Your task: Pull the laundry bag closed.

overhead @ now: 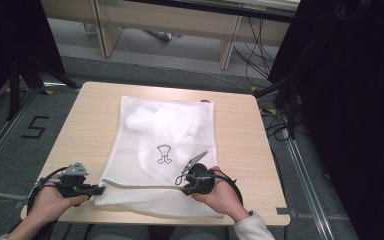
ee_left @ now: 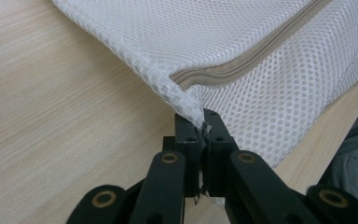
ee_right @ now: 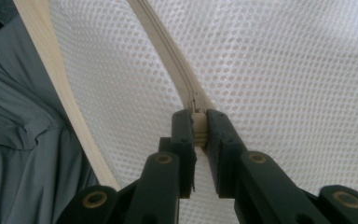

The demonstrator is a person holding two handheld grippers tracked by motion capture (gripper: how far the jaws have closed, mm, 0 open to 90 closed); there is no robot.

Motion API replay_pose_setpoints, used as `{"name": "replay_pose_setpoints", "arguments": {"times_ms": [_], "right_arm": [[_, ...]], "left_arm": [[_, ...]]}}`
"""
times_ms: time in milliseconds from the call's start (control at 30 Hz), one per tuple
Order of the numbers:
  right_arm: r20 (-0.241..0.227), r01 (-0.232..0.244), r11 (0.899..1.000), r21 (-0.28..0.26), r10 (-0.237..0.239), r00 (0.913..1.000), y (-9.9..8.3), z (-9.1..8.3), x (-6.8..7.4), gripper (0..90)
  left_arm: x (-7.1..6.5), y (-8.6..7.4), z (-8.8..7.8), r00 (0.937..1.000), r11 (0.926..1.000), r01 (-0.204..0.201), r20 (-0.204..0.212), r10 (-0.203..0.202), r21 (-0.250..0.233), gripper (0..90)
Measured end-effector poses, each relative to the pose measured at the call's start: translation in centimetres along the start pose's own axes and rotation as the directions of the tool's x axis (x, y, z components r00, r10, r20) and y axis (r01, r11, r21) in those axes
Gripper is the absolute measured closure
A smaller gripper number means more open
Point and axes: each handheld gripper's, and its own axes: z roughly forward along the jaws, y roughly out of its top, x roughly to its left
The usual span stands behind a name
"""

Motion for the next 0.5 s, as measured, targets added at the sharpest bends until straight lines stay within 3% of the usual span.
{"name": "replay_pose_setpoints", "arguments": {"times_ms": [233,300,500], "right_arm": [[0.001,0.008,1.0,-0.003,-0.008,1.0,-0.22,-0.06,-0.18,82.4],[0.004,0.002,1.0,-0.003,-0.002,1.0,-0.3,-0.1,-0.2,82.4],[0.004,0.001,1.0,-0.003,-0.001,1.0,-0.53,-0.23,-0.36,82.4]], "left_arm": [[-0.01,-0.01,0.02,1.0,1.0,0.002,-0.003,-0.002,0.0,86.2],[0.08,0.05,-0.14,1.0,0.9998,-0.006,0.007,0.006,0.019,86.2],[0.03,0.01,-0.04,1.0,1.0,-0.003,0.001,0.003,0.003,86.2]]}}
